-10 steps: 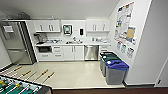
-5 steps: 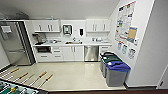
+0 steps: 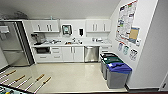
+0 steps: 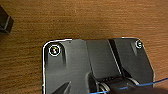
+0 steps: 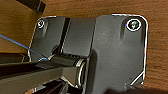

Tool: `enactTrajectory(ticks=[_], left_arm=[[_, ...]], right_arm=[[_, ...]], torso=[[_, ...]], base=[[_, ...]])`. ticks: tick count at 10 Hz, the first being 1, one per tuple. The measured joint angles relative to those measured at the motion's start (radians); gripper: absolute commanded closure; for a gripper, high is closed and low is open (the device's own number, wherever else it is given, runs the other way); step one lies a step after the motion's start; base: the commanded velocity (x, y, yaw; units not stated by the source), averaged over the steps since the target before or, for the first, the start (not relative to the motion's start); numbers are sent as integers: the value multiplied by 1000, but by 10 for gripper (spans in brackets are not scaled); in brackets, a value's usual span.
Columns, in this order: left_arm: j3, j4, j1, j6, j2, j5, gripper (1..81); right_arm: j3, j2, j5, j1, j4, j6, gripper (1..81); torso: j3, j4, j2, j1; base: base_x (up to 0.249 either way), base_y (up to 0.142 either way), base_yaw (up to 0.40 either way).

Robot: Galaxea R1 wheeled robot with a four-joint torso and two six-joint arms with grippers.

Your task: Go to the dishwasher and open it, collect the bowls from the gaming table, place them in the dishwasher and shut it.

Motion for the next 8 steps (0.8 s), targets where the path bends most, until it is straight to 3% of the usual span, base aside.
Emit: enactTrajectory(ticks=[8], left_arm=[[1,0,0,0,0,0,10]], right_arm=[[-1,0,-1,0,0,0,10]], torso=[[0,0,0,0]], base=[[116,0,0]])
